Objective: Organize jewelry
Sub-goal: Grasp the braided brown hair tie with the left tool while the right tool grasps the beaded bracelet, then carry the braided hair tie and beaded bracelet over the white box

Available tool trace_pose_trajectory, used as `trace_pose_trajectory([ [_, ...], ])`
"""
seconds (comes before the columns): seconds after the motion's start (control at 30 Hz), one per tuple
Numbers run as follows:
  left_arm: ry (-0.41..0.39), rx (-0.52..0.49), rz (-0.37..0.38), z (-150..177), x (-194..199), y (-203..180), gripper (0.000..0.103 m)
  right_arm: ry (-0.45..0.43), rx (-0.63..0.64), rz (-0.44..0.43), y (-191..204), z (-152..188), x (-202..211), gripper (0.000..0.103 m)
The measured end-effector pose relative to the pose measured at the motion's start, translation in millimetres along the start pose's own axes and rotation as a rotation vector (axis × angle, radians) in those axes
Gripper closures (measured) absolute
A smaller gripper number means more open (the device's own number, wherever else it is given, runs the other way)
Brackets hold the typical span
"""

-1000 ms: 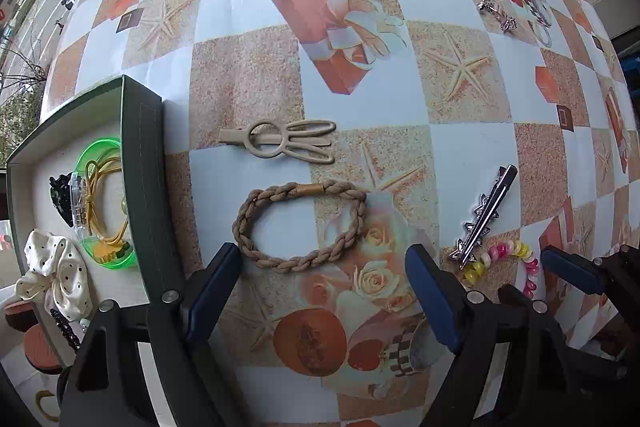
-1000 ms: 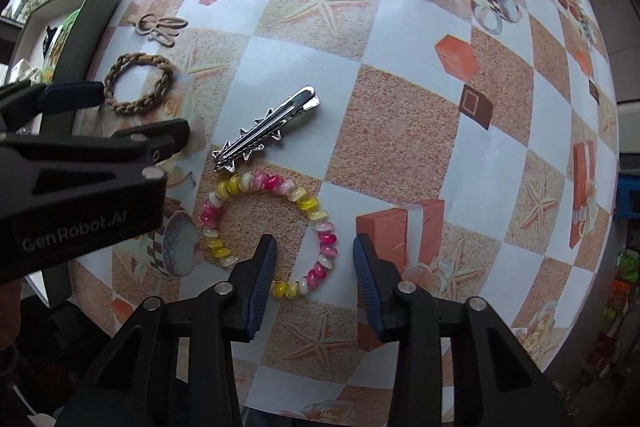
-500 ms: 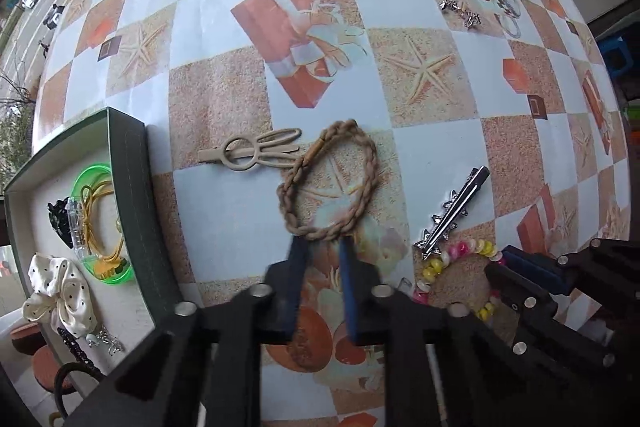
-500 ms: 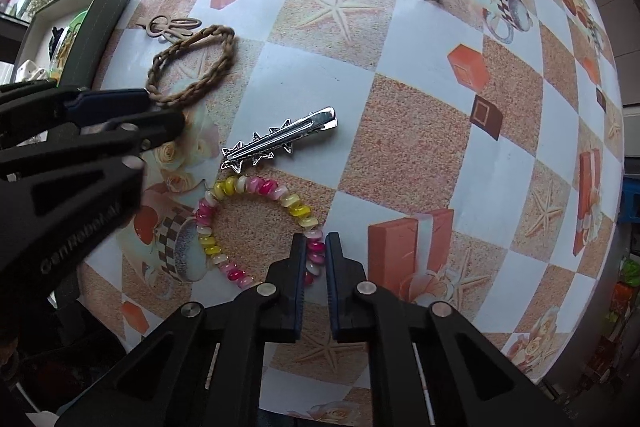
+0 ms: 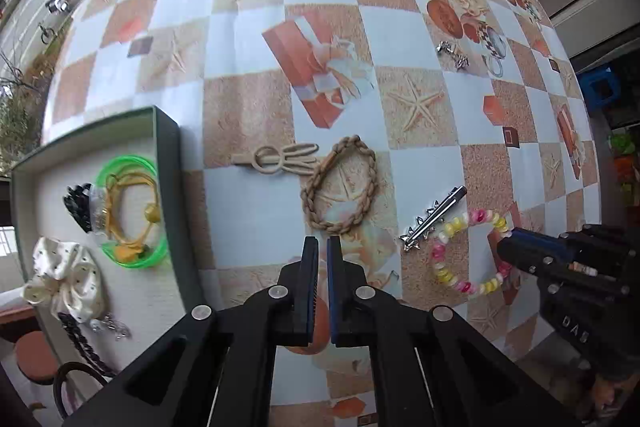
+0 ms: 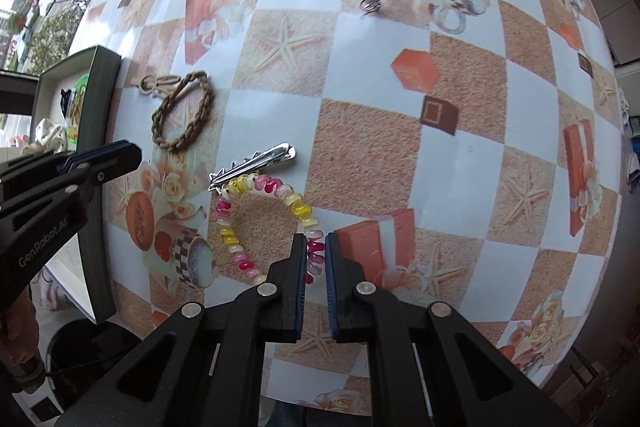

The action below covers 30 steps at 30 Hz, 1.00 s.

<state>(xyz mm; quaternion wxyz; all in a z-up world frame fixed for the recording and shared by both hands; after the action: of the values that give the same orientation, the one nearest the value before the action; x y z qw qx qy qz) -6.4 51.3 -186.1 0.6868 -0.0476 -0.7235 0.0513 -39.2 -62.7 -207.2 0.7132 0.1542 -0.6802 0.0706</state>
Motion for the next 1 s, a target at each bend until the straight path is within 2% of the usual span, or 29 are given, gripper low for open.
trace_pose_trajectory([
  [0.1, -0.054, -0.038, -0.044, -1.1, 10.5, -3.5, 0.095, -0.005, -0.011, 0.005, -20.6, -9.4, 1.9, 0.094],
  [0.13, -0.065, -0.051, -0.057, -2.2, 13.2, -4.8, 0.095, -0.005, -0.015, 0.004, -33.8, -5.6, 15.1, 0.094],
  [0.17, -0.067, -0.063, -0.064, -2.5, 13.4, -5.2, 0.095, -0.006, -0.019, 0.004, -48.9, 1.1, 21.2, 0.094],
  [0.27, -0.07, -0.07, -0.092, -4.2, 13.6, -16.6, 0.095, -0.007, -0.037, 0.001, -58.2, 1.4, 23.6, 0.094],
  [0.3, -0.072, -0.071, -0.099, -4.4, 12.8, -17.3, 0.091, -0.008, -0.043, -0.001, -62.8, 6.8, 23.5, 0.094],
  [0.33, -0.072, -0.069, -0.099, -5.8, 11.1, -19.6, 0.057, -0.008, -0.047, -0.003, -63.6, 11.9, 23.7, 0.094],
  [0.4, -0.086, -0.051, -0.112, -9.2, 8.1, -24.5, 0.0, -0.009, -0.052, -0.005, -68.2, 14.2, 26.6, 0.094],
  [0.47, -0.119, -0.064, -0.135, -10.8, 11.5, -29.1, 0.0, -0.011, -0.055, -0.006, -69.9, 23.6, 22.6, 0.094],
  [0.6, -0.109, -0.059, -0.147, -13.0, 5.6, -33.6, 0.0, -0.011, -0.065, -0.007, -81.6, 24.8, 19.2, 0.094],
  [0.8, -0.028, 0.051, -0.129, -20.8, -23.0, -26.4, 0.0, -0.019, -0.078, -0.005, -88.7, 30.8, 23.9, 0.093],
  [0.9, 0.004, 0.054, -0.116, -20.8, -35.9, -27.8, 0.0, -0.021, -0.085, -0.004, -97.5, 36.8, 32.2, 0.093],
  [1.0, 0.023, 0.038, -0.108, -19.2, -45.4, -32.3, 0.005, -0.02, -0.088, -0.003, -104.5, 39.4, 36.7, 0.093],
])
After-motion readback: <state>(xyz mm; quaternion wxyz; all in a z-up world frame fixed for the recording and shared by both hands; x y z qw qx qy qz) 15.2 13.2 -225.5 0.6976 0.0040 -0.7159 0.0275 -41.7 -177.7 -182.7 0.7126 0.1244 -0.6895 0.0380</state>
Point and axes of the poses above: each gripper's, at about its wrist camera, not at the fingertips, and x roughly against the way its jaws point, y to its left, z to its underside, the point moved 5 cm from there along -x, roughly the way its jaws point, and after that the axes turned 15 degrees about x, right-handed, at the moved point
